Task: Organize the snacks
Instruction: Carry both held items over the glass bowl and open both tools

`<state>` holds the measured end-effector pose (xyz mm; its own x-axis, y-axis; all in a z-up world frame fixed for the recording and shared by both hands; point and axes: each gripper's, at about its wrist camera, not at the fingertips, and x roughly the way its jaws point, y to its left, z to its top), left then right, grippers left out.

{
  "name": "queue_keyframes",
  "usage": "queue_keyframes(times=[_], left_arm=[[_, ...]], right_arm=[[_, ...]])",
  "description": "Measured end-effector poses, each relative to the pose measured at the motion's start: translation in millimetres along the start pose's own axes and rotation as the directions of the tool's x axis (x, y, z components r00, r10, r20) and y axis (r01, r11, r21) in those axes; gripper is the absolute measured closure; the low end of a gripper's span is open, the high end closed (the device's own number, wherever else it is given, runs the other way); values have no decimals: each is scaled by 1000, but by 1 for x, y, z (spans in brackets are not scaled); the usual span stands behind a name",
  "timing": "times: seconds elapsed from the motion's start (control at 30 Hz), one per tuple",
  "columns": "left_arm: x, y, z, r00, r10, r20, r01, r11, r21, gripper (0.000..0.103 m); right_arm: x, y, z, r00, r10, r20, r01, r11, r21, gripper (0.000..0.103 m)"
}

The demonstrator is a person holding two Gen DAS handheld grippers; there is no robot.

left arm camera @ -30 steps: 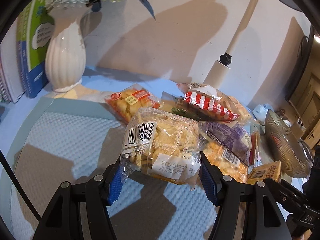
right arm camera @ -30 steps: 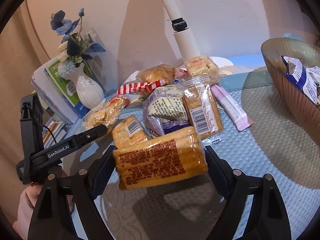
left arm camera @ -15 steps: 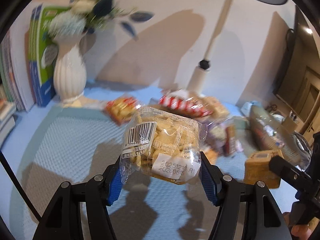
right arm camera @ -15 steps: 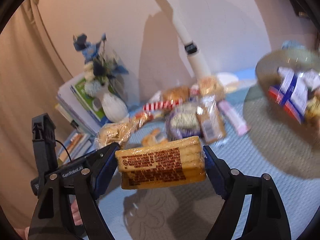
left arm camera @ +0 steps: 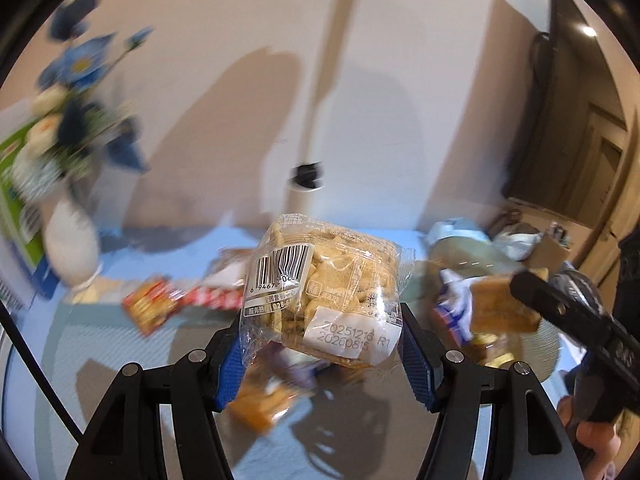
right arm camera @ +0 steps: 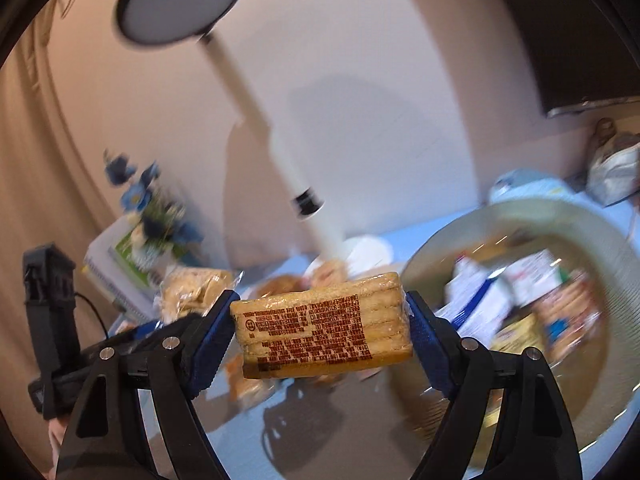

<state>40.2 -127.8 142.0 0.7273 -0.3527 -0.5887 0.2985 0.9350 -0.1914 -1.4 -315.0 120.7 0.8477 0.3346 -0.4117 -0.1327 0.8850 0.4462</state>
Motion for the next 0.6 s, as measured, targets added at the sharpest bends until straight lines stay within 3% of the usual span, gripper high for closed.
queue_keyframes(times=[0.23, 0.33, 0.43, 0.5, 0.6], left_arm=[[28, -74, 16, 993, -120, -21, 122, 989, 80, 38], [52, -106, 8, 974, -210, -81, 216, 973, 76, 37], [78, -131, -4, 947, -270, -175, 290, 952, 97, 15], [91, -141, -10, 944, -241, -224, 274, 954, 126, 12], [95, -142, -11, 953, -205, -225, 244, 956, 161, 10]], right_arm=[[-25, -53, 34, 989, -138, 44, 136, 990, 48, 21], [-30, -82, 35, 979, -201, 38, 197, 976, 88, 20], [-20, -108, 31, 954, -294, -54, 298, 947, 116, 8], [-19, -118, 26, 938, -335, -89, 344, 930, 126, 7], [-23, -119, 25, 941, -328, -81, 336, 933, 127, 3]])
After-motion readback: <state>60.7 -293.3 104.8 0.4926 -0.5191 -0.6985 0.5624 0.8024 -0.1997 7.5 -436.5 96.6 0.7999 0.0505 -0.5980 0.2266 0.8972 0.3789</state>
